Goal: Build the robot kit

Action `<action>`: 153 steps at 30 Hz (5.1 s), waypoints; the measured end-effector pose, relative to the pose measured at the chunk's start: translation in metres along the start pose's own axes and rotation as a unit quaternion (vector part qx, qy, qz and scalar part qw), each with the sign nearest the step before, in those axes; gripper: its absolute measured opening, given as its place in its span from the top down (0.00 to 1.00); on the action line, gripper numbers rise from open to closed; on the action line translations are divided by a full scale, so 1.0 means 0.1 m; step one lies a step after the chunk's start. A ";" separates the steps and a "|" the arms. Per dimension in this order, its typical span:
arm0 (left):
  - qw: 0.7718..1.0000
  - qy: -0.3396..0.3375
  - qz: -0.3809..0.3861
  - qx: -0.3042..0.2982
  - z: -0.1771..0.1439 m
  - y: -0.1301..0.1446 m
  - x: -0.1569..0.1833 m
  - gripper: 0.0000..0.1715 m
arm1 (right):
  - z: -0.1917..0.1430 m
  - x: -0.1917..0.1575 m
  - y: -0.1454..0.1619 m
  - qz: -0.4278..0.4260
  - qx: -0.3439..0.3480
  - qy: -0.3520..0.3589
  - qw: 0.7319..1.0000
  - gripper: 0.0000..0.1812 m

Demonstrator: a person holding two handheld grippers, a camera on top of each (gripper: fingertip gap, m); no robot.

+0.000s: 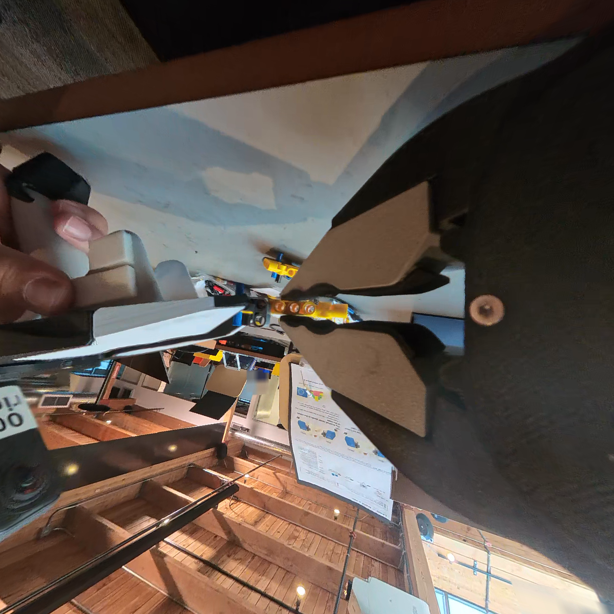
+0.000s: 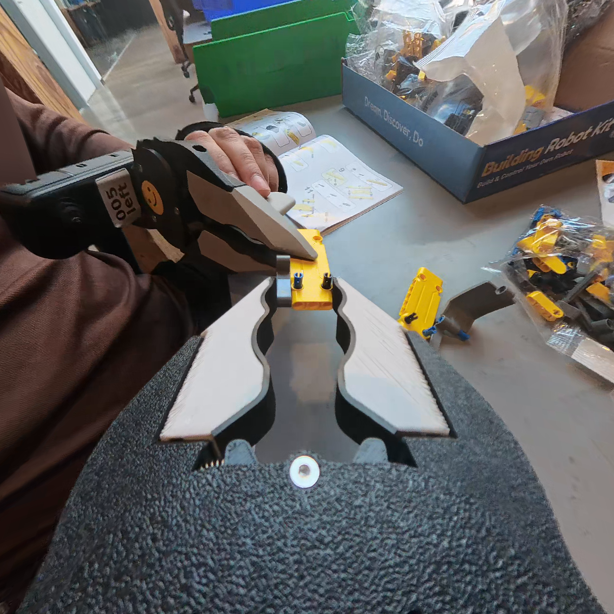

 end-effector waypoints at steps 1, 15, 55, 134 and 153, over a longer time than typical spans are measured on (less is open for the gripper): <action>1.000 -0.003 0.000 -0.004 0.00 0.01 -0.01 0.97 | 0.00 0.01 -0.01 -0.009 0.000 0.010 1.000 0.82; 0.999 -0.018 -0.014 -0.038 0.01 0.15 -0.08 0.95 | 0.07 0.04 -0.09 -0.107 -0.012 0.111 0.988 0.81; 0.999 -0.031 0.008 -0.029 0.00 0.11 -0.11 0.97 | 0.02 0.05 -0.01 -0.040 0.008 0.056 0.998 0.80; 0.985 0.103 -0.098 -0.094 -0.04 0.38 0.31 0.85 | -0.48 0.77 0.15 0.042 -0.050 0.219 0.974 0.76; 0.982 0.107 -0.128 -0.086 -0.05 0.40 0.29 0.84 | -1.26 3.39 -0.28 0.063 -0.357 0.299 0.883 0.59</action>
Point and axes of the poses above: each gripper's, where its closed fingertips meet, z out along the fingers, y out of its underside, x = y × z across the jaws, the point moved 3 cm from there along -z, back along the fingers, and after that the axes turned 7 degrees about x, right-handed, at the moved point
